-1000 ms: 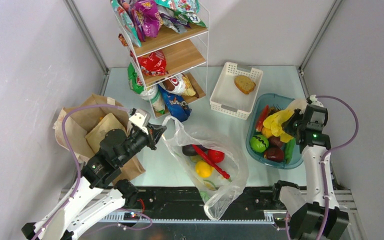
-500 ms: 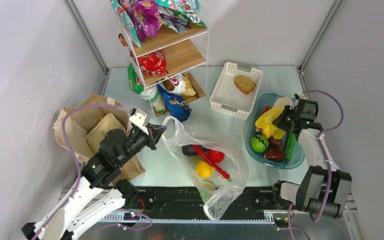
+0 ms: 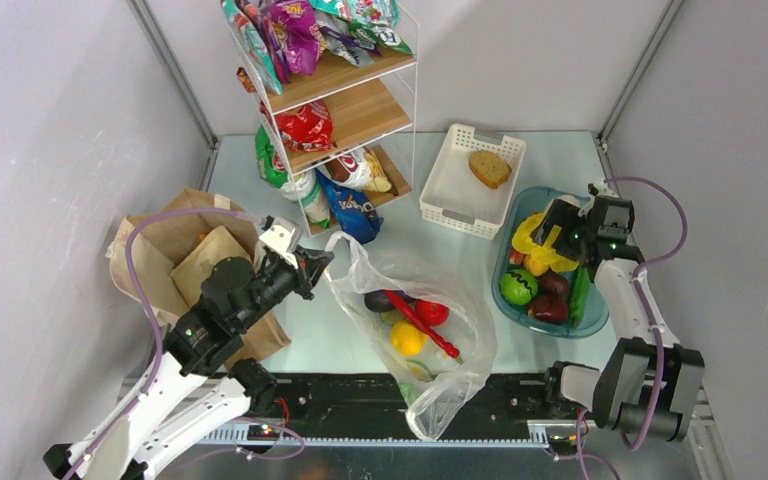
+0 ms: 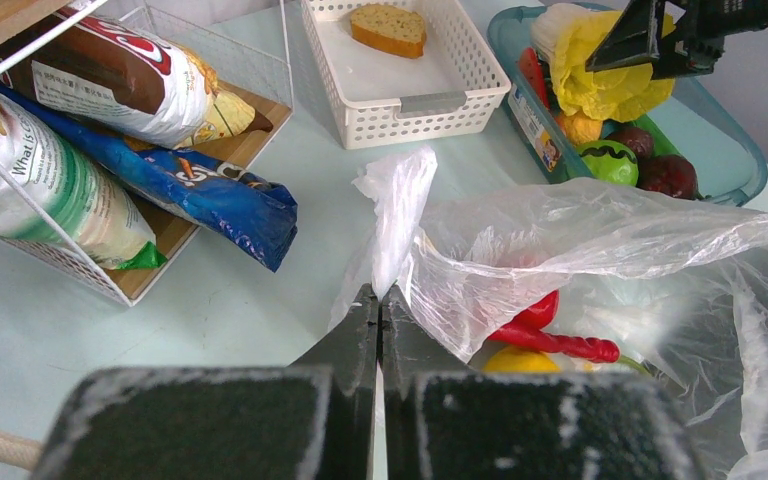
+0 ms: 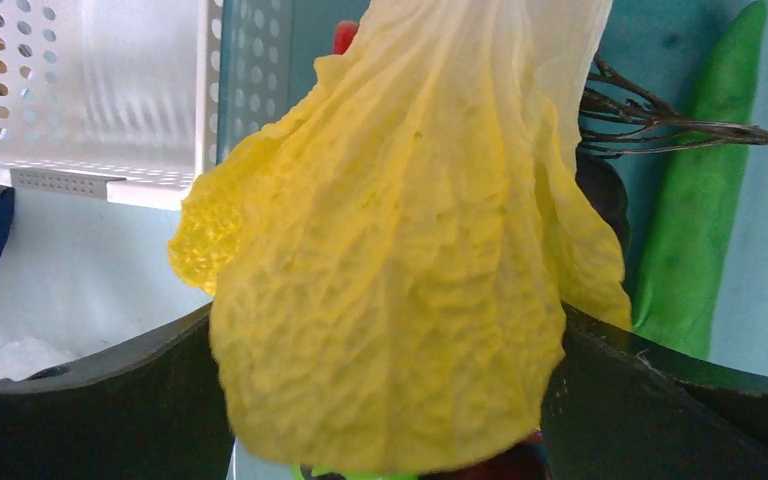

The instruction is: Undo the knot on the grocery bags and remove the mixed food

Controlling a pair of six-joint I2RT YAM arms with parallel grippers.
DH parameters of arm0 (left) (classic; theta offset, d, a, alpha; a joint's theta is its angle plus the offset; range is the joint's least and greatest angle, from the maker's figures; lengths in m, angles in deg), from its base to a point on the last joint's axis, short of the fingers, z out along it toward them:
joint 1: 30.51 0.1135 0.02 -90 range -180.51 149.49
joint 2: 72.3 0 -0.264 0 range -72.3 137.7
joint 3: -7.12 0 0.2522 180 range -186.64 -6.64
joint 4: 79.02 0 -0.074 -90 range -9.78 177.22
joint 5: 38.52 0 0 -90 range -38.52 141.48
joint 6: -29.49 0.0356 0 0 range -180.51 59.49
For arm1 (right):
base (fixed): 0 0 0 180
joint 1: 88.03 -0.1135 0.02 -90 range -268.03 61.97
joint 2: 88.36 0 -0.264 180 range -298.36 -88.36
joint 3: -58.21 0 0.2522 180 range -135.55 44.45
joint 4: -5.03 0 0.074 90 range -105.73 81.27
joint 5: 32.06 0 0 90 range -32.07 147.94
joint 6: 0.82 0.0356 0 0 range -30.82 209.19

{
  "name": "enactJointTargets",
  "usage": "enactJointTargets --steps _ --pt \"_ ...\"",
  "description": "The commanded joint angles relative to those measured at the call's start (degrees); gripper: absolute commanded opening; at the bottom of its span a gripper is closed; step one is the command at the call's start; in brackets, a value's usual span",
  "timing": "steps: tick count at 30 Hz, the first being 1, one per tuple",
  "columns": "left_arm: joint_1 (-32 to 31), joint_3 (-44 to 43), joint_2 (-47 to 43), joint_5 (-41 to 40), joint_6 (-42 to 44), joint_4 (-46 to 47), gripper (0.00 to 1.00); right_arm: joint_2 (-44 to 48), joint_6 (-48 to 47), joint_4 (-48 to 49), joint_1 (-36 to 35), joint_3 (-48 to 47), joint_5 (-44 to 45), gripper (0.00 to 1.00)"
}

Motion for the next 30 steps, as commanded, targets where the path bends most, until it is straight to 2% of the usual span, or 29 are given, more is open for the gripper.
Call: enactJointTargets --steps 1,11,16,18,19,21,23,24,25,26,27,30 --pt "-0.18 -0.53 -0.13 0.38 -0.1 0.85 0.0 3.7 0.33 -1.0 -0.17 -1.0 2.45 0.99" --pt "-0.17 -0.49 -0.54 2.21 -0.1 1.02 0.0 13.75 2.92 -12.13 -0.32 -1.37 7.43 0.99" --pt "-0.22 -0.49 -0.34 2.34 -0.09 0.94 0.0 22.97 2.54 -16.93 -4.12 -3.31 7.34 0.99" --pt "-0.3 -0.45 -0.22 2.44 -0.09 0.98 0.0 26.12 4.08 -17.35 -7.67 -4.69 3.2 0.99" --pt "-0.3 -0.48 -0.22 2.44 -0.05 0.95 0.0 27.85 4.87 -16.37 -8.71 -5.25 -1.85 0.99" --pt "-0.33 -0.48 -0.14 2.38 -0.01 0.94 0.0 29.53 7.71 -13.41 -14.19 -5.47 -8.59 0.96" --pt "-0.32 -0.43 -0.12 1.95 0.07 0.99 0.0 29.94 9.72 -11.04 -26.44 -6.25 -9.82 0.91" --pt "-0.28 -0.38 -0.08 1.77 0.08 0.95 0.0 29.8 10.46 -10.77 -30.01 -7.23 -8.64 0.88" --pt "-0.31 -0.34 -0.05 1.68 0.12 0.95 0.0 29.21 10.61 -10.33 -37.98 -7.9 -5.16 0.87" --pt "-0.26 -0.37 0.0 1.71 0.06 0.96 0.0 28.73 10.7 -10.09 -41.66 -9.31 -3.15 0.84" --pt "-0.25 -0.4 0.14 1.78 0.14 0.95 0.0 27.34 10.69 -9.99 -49.37 -10.04 0.34 0.82" --pt "-0.41 -0.4 0.3 1.84 0.16 0.94 0.0 22.47 9.93 -10.44 -63.1 -14.49 8.2 0.74"
